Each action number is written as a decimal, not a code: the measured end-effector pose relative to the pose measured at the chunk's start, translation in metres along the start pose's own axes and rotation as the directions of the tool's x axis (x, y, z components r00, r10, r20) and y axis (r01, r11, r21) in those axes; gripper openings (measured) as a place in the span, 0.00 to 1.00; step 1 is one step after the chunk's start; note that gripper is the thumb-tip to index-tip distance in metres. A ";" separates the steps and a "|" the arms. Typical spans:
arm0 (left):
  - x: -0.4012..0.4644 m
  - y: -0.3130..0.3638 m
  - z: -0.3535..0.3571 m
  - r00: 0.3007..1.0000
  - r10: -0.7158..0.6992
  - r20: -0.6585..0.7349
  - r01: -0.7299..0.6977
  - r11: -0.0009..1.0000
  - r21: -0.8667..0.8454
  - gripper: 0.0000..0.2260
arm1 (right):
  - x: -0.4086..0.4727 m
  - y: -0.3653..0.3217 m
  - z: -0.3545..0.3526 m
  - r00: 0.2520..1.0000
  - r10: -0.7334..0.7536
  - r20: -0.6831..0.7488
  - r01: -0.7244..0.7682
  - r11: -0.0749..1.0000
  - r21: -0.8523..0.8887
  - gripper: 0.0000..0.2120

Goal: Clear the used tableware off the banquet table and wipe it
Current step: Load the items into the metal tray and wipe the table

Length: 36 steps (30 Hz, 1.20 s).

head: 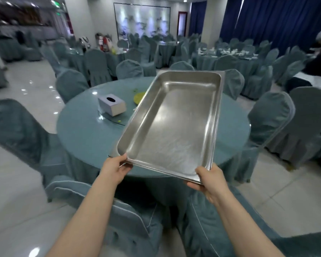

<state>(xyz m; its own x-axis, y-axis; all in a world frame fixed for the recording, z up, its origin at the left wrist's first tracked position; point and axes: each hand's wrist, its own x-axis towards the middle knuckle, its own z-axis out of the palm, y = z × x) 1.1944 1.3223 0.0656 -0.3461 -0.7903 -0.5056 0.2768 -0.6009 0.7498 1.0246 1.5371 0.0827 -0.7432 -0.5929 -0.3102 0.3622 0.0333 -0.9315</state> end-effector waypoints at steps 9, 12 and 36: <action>0.048 0.102 -0.059 0.966 0.151 -0.211 -0.193 0.961 -0.196 0.09 | 0.071 -0.025 0.136 0.957 0.072 0.280 -0.040 0.992 -0.120 0.17; 0.062 0.128 -0.070 0.945 0.181 -0.274 -0.245 0.944 -0.222 0.09 | 0.093 -0.030 0.174 0.937 0.107 0.334 -0.064 0.989 -0.136 0.14; 0.097 0.124 -0.141 0.779 0.045 -0.625 -0.370 0.839 -0.400 0.17 | 0.339 0.050 0.337 0.571 0.536 0.622 -0.079 0.790 -0.608 0.09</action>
<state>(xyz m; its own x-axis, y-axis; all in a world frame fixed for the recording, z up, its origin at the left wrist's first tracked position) 1.3215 1.1540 0.0494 0.3033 -0.7179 -0.6266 0.7187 -0.2594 0.6451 0.9800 1.0663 -0.0047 0.1202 -0.8209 -0.5582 0.0024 0.5626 -0.8268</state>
